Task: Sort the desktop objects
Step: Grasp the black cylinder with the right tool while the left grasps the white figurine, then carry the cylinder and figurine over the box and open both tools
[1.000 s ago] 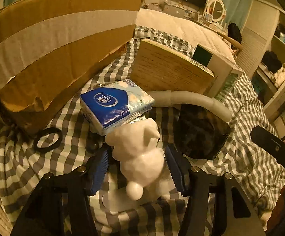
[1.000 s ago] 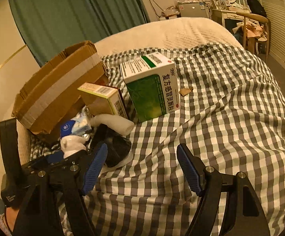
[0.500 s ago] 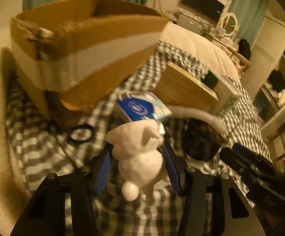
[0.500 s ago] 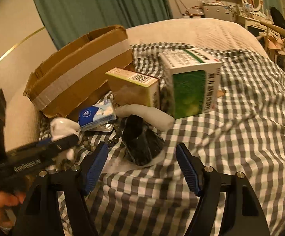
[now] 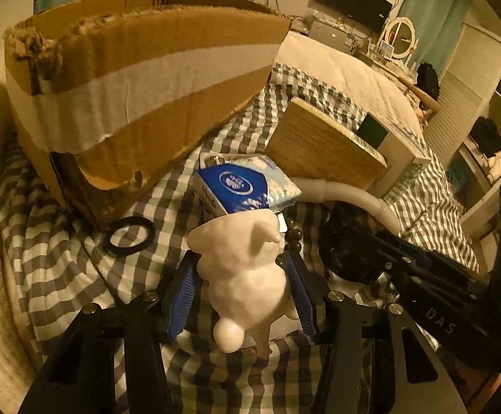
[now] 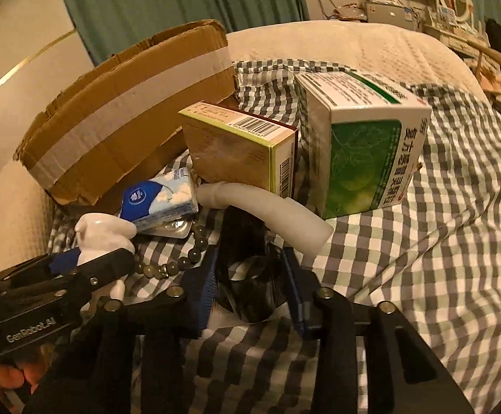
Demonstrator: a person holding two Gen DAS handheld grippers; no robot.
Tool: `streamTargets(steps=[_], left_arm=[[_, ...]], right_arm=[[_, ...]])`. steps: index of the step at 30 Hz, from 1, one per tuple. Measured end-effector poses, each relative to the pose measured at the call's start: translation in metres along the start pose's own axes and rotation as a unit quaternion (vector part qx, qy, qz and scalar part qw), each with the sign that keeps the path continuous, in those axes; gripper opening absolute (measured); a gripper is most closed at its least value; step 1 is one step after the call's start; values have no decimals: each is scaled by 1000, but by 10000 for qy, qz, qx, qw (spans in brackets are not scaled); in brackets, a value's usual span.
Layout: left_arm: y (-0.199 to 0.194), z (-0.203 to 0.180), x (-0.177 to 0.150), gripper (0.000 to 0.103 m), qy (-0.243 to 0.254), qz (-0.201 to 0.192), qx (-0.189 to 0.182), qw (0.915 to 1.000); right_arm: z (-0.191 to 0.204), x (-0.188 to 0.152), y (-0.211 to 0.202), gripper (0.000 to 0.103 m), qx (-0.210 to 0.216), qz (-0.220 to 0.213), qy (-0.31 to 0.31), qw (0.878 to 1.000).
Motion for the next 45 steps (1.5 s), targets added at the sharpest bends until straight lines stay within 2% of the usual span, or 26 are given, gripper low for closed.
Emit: streamTargets(steps=[7, 13, 18, 23, 27, 30, 33, 35, 38, 41, 45], left_arm=[[-7, -5, -2, 53, 71, -159, 7, 9998], [-27, -12, -8, 53, 235, -357, -173, 9989], [-54, -14, -16, 53, 297, -558, -411, 9972], [-89, -15, -17, 53, 407, -906, -610, 9932], [-121, -12, -9, 53, 441, -1166, -737, 9895], [-149, -5, 4, 53, 355, -1453, -883, 9848], [-174, 10, 29, 53, 227, -1683, -993, 9805], [-186, 22, 52, 53, 183, -1830, -895, 9789], [-190, 46, 91, 53, 143, -1954, -633, 9786], [-172, 71, 122, 53, 181, -1906, -430, 9806], [-138, 97, 134, 53, 36, -1728, -267, 9846]], right_arm=[[-4, -19, -24, 28, -142, 27, 11, 9999], [-4, -41, -61, 28, -247, -39, 179, 9995], [3, -66, -87, 28, -439, -132, 265, 9986], [15, -65, -103, 28, -594, -171, 253, 9978], [24, -48, -135, 28, -452, -473, 367, 9972], [41, -26, -163, 28, -360, -718, 212, 9965], [66, 9, -184, 28, -223, -949, -50, 9952], [86, 39, -191, 28, 5, -1071, -191, 9941], [119, 81, -185, 28, 290, -1150, -425, 9920], [144, 117, -160, 28, 358, -1102, -574, 9916], [161, 151, -120, 28, 414, -982, -561, 9927]])
Point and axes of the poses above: each gripper's, at about its wrist camera, not at the fingertips, and y roughly the way its jaws point, z to its left, x to its top, the point moved 3 cm from there along y, roughly the way its jaws point, and after that the axes turned 13 degrees about z, right-handed, at the moved point
